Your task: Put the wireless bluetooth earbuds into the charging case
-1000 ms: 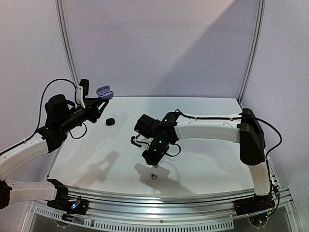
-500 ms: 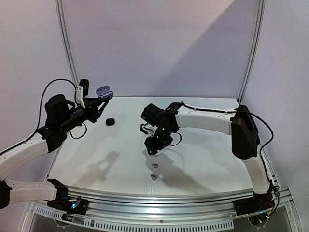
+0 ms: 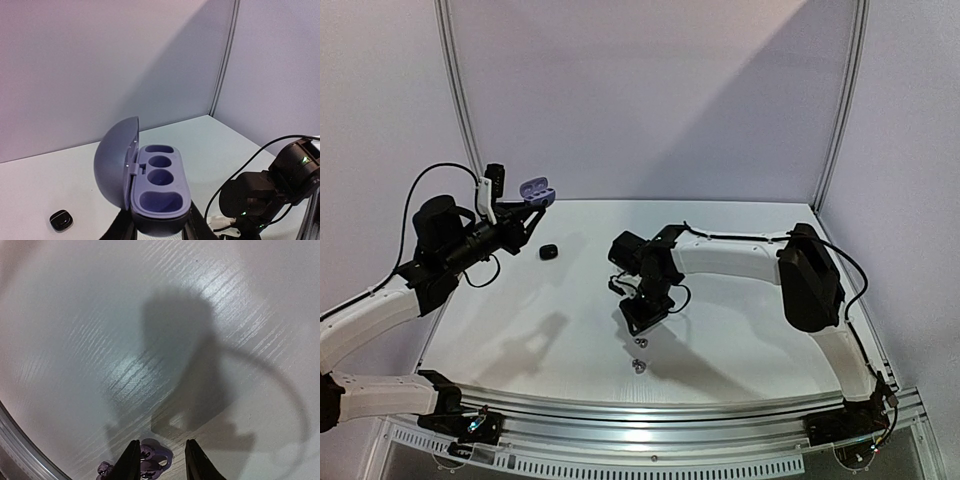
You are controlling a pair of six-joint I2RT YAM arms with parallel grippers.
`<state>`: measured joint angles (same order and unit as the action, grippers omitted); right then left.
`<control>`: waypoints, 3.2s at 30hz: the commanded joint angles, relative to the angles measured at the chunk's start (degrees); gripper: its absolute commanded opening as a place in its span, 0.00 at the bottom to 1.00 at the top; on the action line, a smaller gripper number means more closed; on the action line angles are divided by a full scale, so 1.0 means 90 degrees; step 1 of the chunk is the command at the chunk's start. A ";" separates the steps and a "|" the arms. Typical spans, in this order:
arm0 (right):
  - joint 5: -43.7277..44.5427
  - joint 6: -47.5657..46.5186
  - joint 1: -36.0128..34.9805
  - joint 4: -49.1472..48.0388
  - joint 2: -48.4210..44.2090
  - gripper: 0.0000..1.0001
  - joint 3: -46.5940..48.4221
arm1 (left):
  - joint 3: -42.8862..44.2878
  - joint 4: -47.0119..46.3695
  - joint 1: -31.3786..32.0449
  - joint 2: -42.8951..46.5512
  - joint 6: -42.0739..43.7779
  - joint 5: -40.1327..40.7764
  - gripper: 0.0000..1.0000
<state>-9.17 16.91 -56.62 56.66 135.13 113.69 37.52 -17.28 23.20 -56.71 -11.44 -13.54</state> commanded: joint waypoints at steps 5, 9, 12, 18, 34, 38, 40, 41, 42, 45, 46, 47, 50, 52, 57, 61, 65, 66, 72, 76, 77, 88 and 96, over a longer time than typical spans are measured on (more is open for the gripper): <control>-0.0212 -0.0023 -0.0017 0.0035 -0.0151 0.25 -0.0371 | -0.0096 -0.0092 -0.0075 -0.0037 -0.0055 -0.0106 0.00; -0.0285 0.0024 -0.0006 -0.0207 -0.0427 0.26 -0.0664 | -0.0104 -0.0084 -0.0069 -0.0028 -0.0065 -0.0115 0.00; -0.0420 0.0064 -0.0004 -0.0345 -0.0551 0.28 -0.0740 | -0.0114 -0.0083 -0.0070 -0.0036 -0.0074 -0.0135 0.00; -0.0445 -0.0125 0.0036 -0.0324 -0.0691 0.26 -0.0879 | -0.0133 -0.0069 -0.0076 -0.0019 -0.0075 -0.0141 0.00; -0.0438 -0.0258 0.0018 -0.0132 -0.0418 0.22 -0.0972 | -0.0155 -0.0042 -0.0069 0.0012 -0.0077 -0.0139 0.00; -0.0376 -0.0258 -0.0055 -0.0025 -0.0490 0.23 -0.1009 | -0.0172 -0.0040 -0.0070 0.0003 -0.0076 -0.0131 0.00; -0.0345 -0.0215 -0.0091 -0.0017 -0.0544 0.23 -0.1036 | -0.0174 -0.0052 -0.0074 -0.0005 -0.0097 -0.0136 0.00; -0.0341 -0.0179 -0.0112 -0.0025 -0.0564 0.23 -0.1047 | -0.0174 -0.0061 -0.0069 -0.0007 -0.0105 -0.0136 0.00; -0.0339 -0.0147 -0.0128 -0.0021 -0.0592 0.24 -0.1050 | -0.0172 -0.0062 -0.0068 -0.0008 -0.0105 -0.0136 0.00; -0.0313 -0.0078 -0.0172 0.0071 -0.0600 0.25 -0.1005 | -0.0174 -0.0057 -0.0078 -0.0008 -0.0096 -0.0133 0.00; -0.0260 -0.0042 -0.0191 0.0135 -0.0605 0.25 -0.0982 | -0.0174 -0.0047 -0.0079 -0.0008 -0.0079 -0.0126 0.00; -0.0192 -0.0019 -0.0194 0.0227 -0.0610 0.25 -0.0952 | -0.0174 -0.0047 -0.0087 -0.0008 -0.0079 -0.0125 0.00; -0.0028 0.0037 -0.0213 0.0477 -0.0596 0.23 -0.0854 | -0.0194 -0.0058 -0.0084 -0.0017 -0.0103 -0.0145 0.00; 0.0031 0.0078 -0.0213 0.0609 -0.0586 0.22 -0.0794 | -0.0201 -0.0086 -0.0078 -0.0025 -0.0123 -0.0153 0.00; 0.0069 0.0099 -0.0224 0.0600 -0.0574 0.17 -0.0726 | -0.0214 -0.0098 -0.0086 -0.0017 -0.0142 -0.0159 0.00; 0.0021 0.0049 -0.0223 0.0599 -0.0487 0.12 -0.0672 | -0.0220 -0.0083 -0.0082 0.0006 -0.0124 -0.0157 0.00; 0.0002 0.0055 -0.0220 0.0628 -0.0478 0.09 -0.0660 | -0.0233 -0.0063 -0.0081 0.0036 -0.0115 -0.0134 0.00; 0.0019 0.0064 -0.0222 0.0633 -0.0501 0.08 -0.0659 | -0.0233 -0.0069 -0.0082 0.0040 -0.0112 -0.0136 0.00; 0.0138 0.0053 -0.0223 0.0705 -0.0589 0.06 -0.0629 | -0.0244 -0.0082 -0.0085 0.0044 -0.0117 -0.0136 0.00; 0.0459 0.0112 -0.0223 0.0687 -0.0765 0.05 -0.0438 | -0.0252 -0.0082 -0.0085 0.0042 -0.0098 -0.0141 0.00; 0.0620 0.0130 -0.0229 0.0673 -0.0808 0.04 -0.0362 | -0.0254 -0.0100 -0.0087 0.0041 -0.0093 -0.0150 0.00; 0.3388 0.0345 -0.0232 -0.0613 -0.2171 0.00 0.0285 | -0.0389 -0.0729 0.0008 -0.0181 -0.0130 -0.0415 0.00; 0.4743 -0.0976 -0.0551 -0.3372 -0.2861 0.01 0.0804 | -0.0172 -0.1686 0.0483 -0.0726 -0.0069 -0.0603 0.00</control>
<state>24.56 15.81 -59.05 42.44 111.20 118.08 34.74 -25.87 24.86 -60.97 -12.75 -17.41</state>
